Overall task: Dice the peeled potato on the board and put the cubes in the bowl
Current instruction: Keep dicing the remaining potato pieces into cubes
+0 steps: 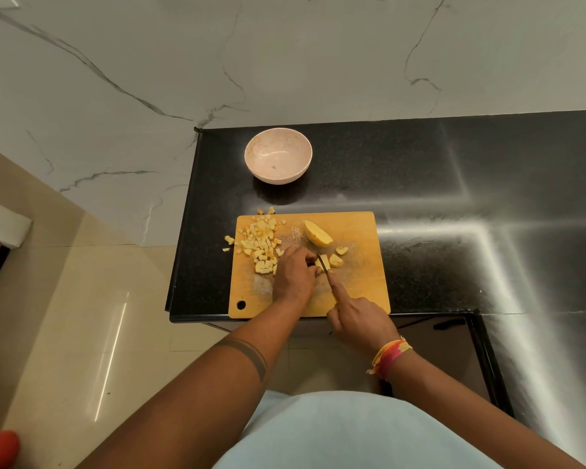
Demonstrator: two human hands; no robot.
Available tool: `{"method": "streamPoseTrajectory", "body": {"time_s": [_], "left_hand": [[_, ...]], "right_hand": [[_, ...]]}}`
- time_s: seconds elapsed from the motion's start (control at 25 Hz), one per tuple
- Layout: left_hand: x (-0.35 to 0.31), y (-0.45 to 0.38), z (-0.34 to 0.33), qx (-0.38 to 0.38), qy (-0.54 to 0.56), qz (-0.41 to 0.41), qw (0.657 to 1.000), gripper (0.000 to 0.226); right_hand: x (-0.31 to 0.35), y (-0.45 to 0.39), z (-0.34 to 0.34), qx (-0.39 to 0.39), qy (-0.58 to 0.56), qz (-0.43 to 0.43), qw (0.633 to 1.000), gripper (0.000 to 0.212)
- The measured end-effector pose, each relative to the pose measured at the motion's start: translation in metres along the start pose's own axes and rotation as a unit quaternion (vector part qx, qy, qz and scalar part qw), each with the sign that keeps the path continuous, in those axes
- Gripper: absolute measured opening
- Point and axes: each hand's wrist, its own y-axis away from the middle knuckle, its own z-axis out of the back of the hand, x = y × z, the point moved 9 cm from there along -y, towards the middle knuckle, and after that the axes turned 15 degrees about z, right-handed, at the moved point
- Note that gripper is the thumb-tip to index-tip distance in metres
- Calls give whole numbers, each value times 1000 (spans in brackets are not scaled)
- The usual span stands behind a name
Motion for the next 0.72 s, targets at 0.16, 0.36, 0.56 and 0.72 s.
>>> {"method": "streamPoseTrajectory", "body": {"time_s": [0.16, 0.36, 0.56, 0.72], "left_hand": [[1, 0, 2, -2, -2, 4, 1000, 14], [0, -2, 2, -1, -2, 15, 1000, 11], [1, -1, 1, -3, -1, 20, 1000, 11], [0, 1, 0, 6, -7, 14, 1000, 14]], "right_hand": [[1, -14, 0, 6, -4, 8, 1000, 75], [-2, -9, -6, 11, -12, 9, 1000, 75], [-2, 18, -15, 21, 2, 9, 1000, 78], [-7, 30, -7, -3, -4, 3, 1000, 76]]}}
